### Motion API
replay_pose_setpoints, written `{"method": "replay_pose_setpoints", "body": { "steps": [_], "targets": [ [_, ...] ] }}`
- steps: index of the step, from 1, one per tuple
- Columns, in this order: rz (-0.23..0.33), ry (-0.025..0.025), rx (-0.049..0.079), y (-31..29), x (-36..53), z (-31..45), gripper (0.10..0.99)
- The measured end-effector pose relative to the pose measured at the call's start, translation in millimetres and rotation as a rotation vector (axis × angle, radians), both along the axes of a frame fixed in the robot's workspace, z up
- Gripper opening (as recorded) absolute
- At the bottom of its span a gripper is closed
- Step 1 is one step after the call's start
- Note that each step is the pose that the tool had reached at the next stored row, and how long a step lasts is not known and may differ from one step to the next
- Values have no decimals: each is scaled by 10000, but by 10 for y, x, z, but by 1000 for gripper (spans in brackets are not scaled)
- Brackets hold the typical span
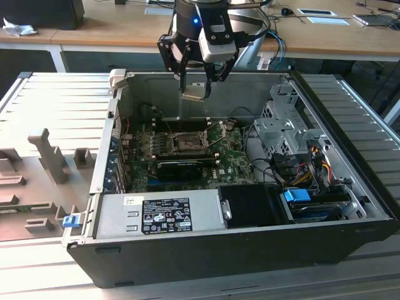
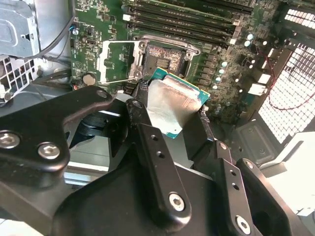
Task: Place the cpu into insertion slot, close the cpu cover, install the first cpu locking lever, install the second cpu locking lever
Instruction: 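Place the cpu into insertion slot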
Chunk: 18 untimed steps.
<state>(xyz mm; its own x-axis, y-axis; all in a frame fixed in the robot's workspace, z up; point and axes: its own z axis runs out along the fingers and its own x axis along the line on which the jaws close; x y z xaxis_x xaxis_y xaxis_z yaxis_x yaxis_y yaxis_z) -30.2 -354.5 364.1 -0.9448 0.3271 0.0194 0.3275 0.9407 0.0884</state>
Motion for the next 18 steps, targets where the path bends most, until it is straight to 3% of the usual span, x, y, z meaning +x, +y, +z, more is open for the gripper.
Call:
{"method": "replay_pose_setpoints", "body": {
  "steps": [18],
  "targets": [
    [-954,0,0,0,0,-5,525]
  ]
}}
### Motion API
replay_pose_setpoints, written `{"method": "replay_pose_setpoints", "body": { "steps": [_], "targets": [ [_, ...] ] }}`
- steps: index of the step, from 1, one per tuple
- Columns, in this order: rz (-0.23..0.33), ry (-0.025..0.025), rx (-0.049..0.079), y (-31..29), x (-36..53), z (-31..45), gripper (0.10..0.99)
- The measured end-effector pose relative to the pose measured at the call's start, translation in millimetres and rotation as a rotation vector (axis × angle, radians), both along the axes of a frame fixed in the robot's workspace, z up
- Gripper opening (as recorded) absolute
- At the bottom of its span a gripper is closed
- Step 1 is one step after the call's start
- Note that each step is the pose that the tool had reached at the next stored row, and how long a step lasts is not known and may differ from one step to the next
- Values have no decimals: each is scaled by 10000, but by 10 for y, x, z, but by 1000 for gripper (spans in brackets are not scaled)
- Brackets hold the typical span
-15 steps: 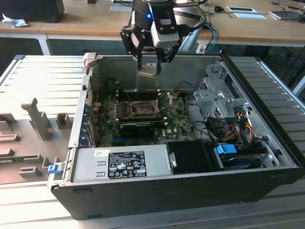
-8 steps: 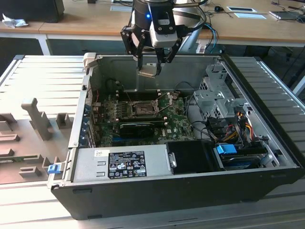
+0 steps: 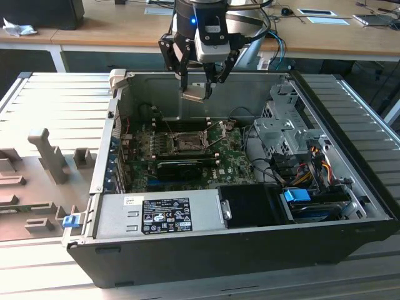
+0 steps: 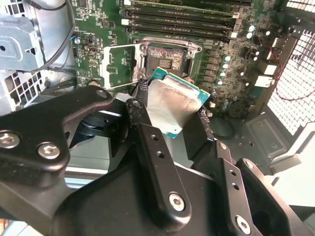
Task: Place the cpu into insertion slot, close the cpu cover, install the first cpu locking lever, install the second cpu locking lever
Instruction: 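Place the cpu into insertion slot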
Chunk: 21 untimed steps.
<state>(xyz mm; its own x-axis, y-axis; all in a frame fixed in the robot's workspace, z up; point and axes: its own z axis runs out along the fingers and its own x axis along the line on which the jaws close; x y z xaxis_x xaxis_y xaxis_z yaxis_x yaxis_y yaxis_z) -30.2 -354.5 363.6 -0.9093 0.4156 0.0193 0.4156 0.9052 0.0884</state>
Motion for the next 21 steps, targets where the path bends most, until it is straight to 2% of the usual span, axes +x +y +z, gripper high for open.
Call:
{"method": "replay_pose_setpoints", "body": {
  "steps": [21],
  "targets": [
    [-1159,0,0,0,0,-7,525]
  ]
}}
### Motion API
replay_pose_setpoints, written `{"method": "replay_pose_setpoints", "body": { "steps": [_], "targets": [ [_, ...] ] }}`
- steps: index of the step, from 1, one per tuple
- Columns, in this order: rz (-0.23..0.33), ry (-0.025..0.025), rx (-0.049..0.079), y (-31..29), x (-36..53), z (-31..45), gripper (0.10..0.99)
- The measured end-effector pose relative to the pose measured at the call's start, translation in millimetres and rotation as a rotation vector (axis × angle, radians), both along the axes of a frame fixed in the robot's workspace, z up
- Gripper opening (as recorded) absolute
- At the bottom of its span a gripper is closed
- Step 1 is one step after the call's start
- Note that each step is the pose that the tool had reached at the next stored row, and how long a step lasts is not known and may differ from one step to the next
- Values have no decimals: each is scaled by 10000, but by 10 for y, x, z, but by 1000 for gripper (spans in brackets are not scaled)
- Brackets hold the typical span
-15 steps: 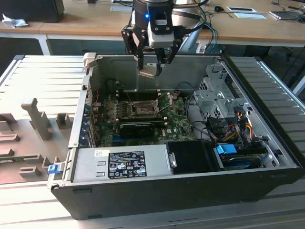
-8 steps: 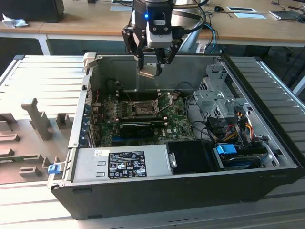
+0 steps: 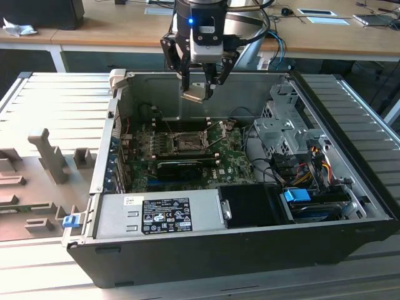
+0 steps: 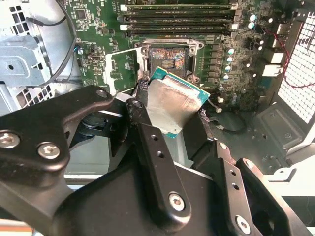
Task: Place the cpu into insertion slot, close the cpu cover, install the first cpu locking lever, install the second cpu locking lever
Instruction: 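Place the cpu into insertion slot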
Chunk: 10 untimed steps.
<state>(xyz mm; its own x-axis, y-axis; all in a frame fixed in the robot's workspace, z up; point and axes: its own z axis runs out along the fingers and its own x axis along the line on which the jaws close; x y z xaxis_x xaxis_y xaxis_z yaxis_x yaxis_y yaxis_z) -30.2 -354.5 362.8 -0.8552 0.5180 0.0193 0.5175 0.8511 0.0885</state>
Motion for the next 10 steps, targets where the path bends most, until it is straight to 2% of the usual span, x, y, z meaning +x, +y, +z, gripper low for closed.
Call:
{"method": "replay_pose_setpoints", "body": {
  "steps": [10],
  "targets": [
    [-574,0,0,0,0,-4,525]
  ]
}}
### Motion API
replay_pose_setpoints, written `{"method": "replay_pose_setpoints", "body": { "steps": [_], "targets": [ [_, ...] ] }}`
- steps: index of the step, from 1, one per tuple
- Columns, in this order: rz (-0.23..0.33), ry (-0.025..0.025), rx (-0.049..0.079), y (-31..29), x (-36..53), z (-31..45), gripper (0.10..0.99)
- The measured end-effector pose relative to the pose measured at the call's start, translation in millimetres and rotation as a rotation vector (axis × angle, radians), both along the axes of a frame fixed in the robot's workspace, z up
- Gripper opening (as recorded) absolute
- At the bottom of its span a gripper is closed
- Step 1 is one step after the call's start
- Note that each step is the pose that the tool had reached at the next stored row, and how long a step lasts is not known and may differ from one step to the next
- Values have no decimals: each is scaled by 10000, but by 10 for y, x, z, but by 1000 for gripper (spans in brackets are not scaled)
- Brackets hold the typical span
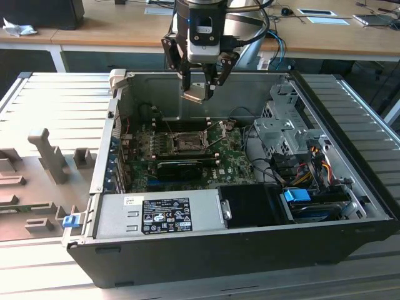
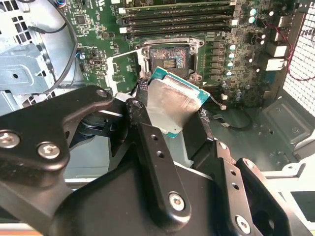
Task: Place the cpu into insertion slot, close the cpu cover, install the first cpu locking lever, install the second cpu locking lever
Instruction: 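Place the cpu into insertion slot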
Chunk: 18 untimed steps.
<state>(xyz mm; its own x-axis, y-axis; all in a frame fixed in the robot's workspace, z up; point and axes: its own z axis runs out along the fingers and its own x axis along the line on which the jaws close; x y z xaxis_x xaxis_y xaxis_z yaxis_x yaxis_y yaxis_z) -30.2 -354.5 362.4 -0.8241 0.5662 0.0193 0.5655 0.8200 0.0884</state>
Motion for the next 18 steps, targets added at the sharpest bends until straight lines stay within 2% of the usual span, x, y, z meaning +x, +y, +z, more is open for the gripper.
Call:
{"method": "replay_pose_setpoints", "body": {
  "steps": [3,18],
  "targets": [
    [-345,0,0,0,0,-2,525],
    [-1220,0,1,0,0,-7,525]
  ]
}}
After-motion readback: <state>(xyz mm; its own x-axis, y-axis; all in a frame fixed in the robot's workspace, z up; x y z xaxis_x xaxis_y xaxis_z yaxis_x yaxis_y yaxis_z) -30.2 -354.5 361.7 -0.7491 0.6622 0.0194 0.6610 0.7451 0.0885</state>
